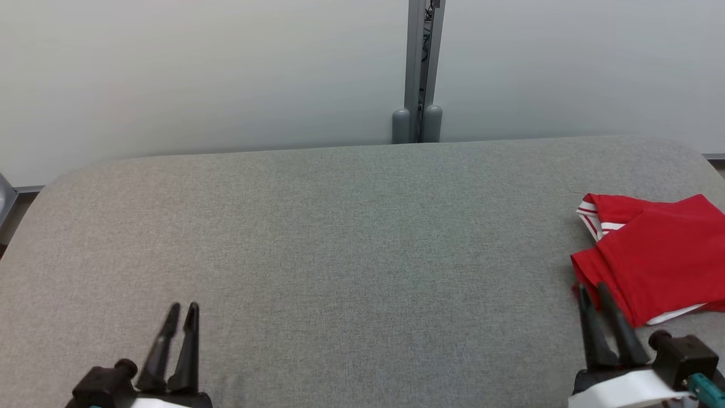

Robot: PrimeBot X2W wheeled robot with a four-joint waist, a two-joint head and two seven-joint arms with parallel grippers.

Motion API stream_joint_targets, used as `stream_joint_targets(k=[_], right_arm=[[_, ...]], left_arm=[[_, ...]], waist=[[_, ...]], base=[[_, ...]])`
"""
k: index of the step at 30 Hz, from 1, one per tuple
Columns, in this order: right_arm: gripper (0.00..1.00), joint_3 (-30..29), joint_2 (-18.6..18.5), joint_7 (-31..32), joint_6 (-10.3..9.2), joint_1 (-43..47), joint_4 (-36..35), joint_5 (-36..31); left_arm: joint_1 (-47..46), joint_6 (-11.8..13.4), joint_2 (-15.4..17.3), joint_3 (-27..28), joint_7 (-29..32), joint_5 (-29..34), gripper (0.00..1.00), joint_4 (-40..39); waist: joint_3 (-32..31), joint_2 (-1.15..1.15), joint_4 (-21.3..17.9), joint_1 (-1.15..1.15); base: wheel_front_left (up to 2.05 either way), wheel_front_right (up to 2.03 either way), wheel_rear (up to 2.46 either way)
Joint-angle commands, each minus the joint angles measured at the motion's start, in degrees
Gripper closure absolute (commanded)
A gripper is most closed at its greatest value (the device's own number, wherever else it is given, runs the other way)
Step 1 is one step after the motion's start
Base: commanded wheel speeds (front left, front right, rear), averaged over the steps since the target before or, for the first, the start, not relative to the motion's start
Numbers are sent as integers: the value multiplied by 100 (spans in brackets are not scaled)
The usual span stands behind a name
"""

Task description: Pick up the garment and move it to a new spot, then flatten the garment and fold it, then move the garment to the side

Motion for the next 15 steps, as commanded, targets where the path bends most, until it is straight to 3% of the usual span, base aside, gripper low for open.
stream_joint_targets(k=[1, 15], right_arm=[[100, 2, 27, 12, 0, 64, 65, 6], [100, -97, -7, 372, 0, -61, 123, 1528]], left_arm=[[50, 0, -28, -11, 16, -7, 100, 74], [-144, 0, -48, 88, 389, -1415, 100, 154]], waist=[[0, 0, 0, 0], [15, 0, 0, 0]], base=[[0, 0, 0], [0, 0, 0]])
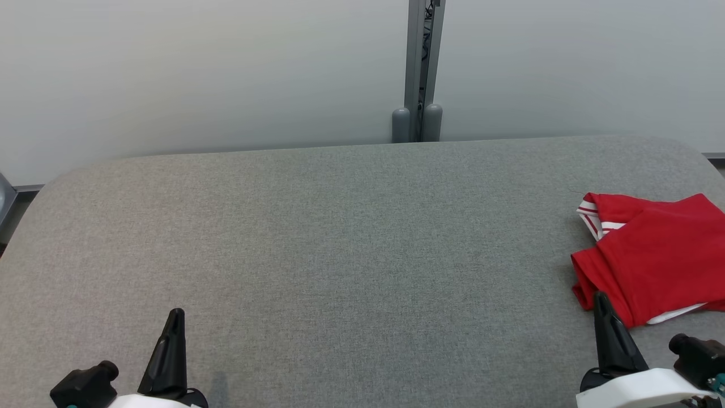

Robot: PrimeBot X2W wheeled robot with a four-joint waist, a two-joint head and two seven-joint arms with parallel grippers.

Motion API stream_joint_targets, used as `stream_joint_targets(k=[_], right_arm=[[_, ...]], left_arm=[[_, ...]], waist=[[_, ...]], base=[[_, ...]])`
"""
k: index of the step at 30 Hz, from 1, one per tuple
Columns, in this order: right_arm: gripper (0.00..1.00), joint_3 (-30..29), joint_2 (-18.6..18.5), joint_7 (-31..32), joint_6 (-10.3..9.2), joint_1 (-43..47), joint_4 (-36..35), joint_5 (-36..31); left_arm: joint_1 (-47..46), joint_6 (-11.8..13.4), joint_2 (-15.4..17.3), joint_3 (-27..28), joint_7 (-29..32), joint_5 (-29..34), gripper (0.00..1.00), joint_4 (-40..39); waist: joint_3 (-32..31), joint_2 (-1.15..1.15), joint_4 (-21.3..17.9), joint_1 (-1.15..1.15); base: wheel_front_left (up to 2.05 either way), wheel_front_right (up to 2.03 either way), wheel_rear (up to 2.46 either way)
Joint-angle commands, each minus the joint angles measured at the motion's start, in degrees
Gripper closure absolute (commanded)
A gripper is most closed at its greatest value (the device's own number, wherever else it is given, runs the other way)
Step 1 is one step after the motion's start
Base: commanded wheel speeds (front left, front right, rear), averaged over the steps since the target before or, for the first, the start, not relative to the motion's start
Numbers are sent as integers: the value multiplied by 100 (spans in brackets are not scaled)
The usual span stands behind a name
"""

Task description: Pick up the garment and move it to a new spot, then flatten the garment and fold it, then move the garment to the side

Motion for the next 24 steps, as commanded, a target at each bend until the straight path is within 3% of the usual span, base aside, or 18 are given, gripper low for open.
stream_joint_targets(k=[1, 24], right_arm=[[100, -50, -59, 68, 0, -186, -57, 332], [100, -200, -99, 552, 0, -368, 6, 2283]], left_arm=[[-202, 0, 31, 54, 60, -299, 100, -73], [-481, 0, 11, 194, 553, -2114, 100, 17]], waist=[[2, 0, 0, 0], [26, 0, 0, 0]], base=[[0, 0, 0], [0, 0, 0]])
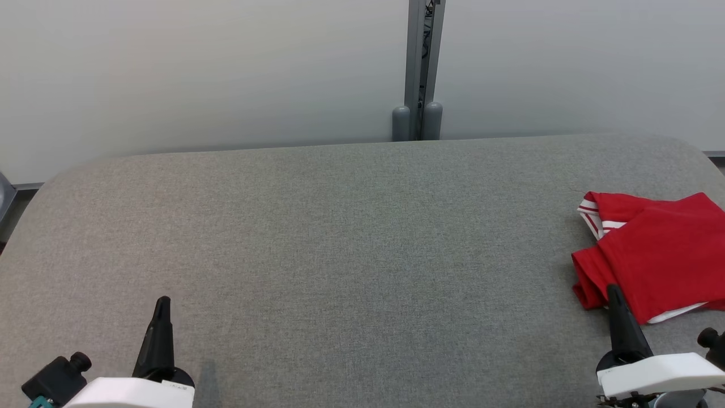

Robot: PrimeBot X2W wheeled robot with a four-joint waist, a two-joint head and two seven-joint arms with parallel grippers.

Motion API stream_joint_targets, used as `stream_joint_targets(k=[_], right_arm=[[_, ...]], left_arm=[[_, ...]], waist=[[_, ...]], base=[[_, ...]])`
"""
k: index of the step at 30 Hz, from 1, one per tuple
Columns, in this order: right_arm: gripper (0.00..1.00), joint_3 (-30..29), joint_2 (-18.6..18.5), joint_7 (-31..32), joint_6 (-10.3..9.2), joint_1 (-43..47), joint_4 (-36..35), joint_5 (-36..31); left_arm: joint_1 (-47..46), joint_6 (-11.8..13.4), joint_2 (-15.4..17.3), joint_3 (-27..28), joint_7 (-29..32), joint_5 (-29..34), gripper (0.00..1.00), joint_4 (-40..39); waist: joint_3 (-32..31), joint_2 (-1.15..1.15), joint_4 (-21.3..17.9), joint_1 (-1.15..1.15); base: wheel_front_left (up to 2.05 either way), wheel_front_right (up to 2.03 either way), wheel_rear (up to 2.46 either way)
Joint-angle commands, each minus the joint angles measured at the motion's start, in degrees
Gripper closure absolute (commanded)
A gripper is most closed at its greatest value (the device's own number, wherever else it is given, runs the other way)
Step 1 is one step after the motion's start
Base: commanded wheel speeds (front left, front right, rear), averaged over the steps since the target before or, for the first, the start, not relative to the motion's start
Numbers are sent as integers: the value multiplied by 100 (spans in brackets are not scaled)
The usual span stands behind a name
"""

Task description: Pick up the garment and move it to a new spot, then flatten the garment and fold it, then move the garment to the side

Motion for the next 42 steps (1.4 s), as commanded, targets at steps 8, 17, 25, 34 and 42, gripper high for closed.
stream_joint_targets(k=[8, 17, 25, 34, 42], right_arm=[[100, -82, -71, 186, 0, -213, -31, 722], [100, -132, -79, 347, 0, -273, -12, 1337], [100, -180, -83, 480, 1, -316, 5, 1843], [100, -234, -86, 616, 1, -368, 26, 2362], [100, -278, -87, 735, 1, -405, 42, 2792]], left_arm=[[-294, 0, 34, 81, 170, -678, 100, -25], [-373, 0, 25, 129, 333, -1254, 100, 4], [-444, 0, 16, 168, 462, -1725, 100, 28], [-525, -1, 6, 209, 599, -2221, 100, 55], [-570, -1, -2, 244, 715, -2624, 100, 77]], waist=[[9, 0, 0, 0], [19, 0, 0, 0], [28, 0, 0, 0], [38, 0, 0, 0], [47, 0, 0, 0]], base=[[0, 0, 0], [0, 0, 0], [0, 0, 0], [0, 0, 0], [0, 0, 0]])
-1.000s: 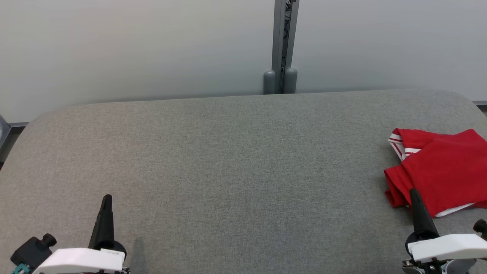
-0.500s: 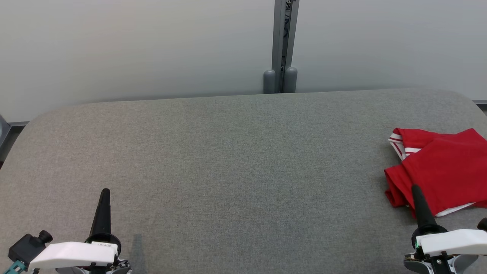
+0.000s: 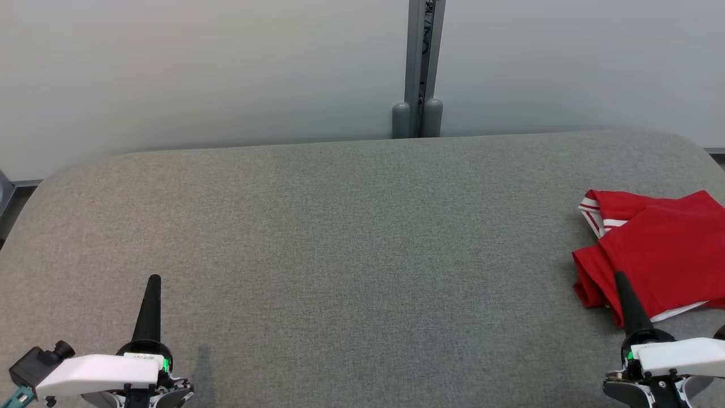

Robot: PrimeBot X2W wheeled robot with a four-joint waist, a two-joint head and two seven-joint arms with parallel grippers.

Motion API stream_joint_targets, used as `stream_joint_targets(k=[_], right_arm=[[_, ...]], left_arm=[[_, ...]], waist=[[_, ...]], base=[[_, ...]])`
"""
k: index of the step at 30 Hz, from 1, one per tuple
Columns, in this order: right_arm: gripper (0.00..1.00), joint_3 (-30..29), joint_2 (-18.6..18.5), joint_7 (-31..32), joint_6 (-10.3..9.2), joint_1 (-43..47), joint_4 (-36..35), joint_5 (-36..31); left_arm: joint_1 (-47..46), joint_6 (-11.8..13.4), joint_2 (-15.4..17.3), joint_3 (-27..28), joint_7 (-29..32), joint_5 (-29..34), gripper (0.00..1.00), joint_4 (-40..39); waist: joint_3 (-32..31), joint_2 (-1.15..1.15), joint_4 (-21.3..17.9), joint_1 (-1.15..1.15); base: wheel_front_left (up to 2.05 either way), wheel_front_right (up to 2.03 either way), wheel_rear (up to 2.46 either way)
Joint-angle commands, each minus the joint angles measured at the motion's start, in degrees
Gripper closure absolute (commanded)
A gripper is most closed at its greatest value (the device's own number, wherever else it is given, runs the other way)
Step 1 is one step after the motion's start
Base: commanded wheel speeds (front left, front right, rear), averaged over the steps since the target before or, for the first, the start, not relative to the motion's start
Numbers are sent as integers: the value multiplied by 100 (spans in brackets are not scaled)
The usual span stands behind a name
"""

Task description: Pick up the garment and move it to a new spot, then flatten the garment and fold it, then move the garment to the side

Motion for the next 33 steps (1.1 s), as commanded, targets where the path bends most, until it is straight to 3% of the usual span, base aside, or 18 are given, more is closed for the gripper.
stream_joint_targets(k=[1, 33], right_arm=[[100, -38, -50, 40, 2, -125, -31, 127], [100, -183, -53, 430, 2, -235, 29, 1529]], left_arm=[[-138, -2, 29, 37, 27, -102, 100, -32], [-320, -2, -1, 152, 402, -1433, 100, 47]], waist=[[1, 0, 0, 0], [35, 0, 0, 0]], base=[[0, 0, 0], [0, 0, 0]])
